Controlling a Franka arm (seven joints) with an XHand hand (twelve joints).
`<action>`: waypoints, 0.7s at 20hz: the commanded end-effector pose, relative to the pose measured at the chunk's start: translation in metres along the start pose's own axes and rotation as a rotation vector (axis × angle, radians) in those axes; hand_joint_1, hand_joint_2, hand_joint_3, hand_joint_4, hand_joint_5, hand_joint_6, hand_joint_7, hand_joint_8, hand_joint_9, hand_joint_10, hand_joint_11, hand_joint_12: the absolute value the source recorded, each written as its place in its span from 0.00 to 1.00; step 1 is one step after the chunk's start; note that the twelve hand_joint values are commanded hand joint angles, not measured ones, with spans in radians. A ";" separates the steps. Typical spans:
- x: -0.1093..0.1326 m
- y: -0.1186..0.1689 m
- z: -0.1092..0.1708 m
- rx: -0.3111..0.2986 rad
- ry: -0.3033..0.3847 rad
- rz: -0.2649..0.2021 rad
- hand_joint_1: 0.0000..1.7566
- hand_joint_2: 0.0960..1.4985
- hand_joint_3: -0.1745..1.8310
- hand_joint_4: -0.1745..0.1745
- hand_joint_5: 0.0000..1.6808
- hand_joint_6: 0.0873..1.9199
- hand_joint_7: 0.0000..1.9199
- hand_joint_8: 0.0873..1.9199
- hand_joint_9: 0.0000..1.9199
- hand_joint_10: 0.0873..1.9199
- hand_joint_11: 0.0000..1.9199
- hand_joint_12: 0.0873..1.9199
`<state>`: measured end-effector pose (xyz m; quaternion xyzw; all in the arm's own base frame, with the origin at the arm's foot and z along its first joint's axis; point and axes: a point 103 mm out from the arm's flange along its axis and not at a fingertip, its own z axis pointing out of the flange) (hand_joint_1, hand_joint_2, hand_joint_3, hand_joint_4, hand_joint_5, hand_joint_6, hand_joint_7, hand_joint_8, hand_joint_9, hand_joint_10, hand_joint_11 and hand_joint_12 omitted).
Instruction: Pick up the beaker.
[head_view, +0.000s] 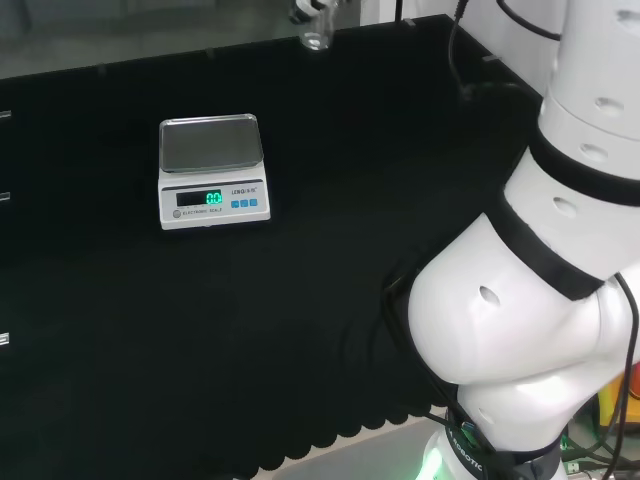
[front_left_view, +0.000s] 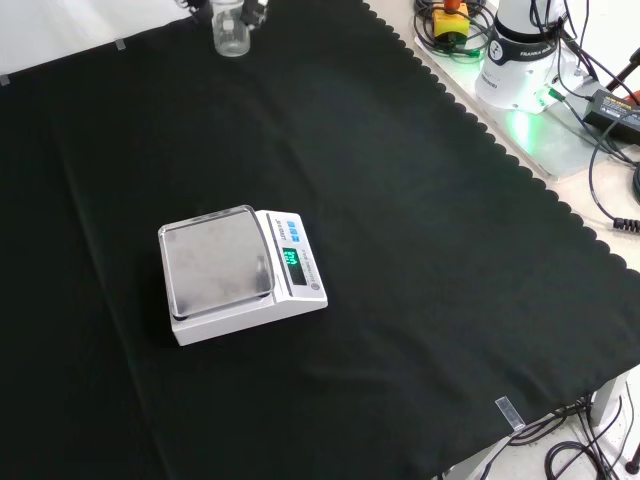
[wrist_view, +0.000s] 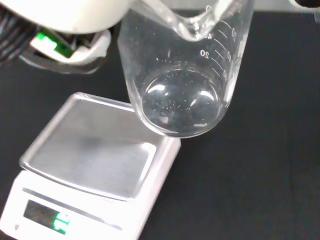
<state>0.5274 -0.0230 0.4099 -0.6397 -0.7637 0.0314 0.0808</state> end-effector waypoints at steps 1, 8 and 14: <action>0.042 -0.015 -0.007 -0.002 -0.004 -0.033 0.69 0.25 0.59 0.00 0.81 0.33 0.84 0.31 0.89 0.21 0.82 0.30; 0.048 -0.023 0.000 -0.010 0.009 -0.027 0.69 0.24 0.59 0.00 0.81 0.33 0.84 0.31 0.89 0.21 0.82 0.30; 0.053 -0.029 -0.003 -0.009 0.016 -0.023 0.69 0.24 0.59 0.00 0.82 0.33 0.84 0.31 0.89 0.21 0.82 0.30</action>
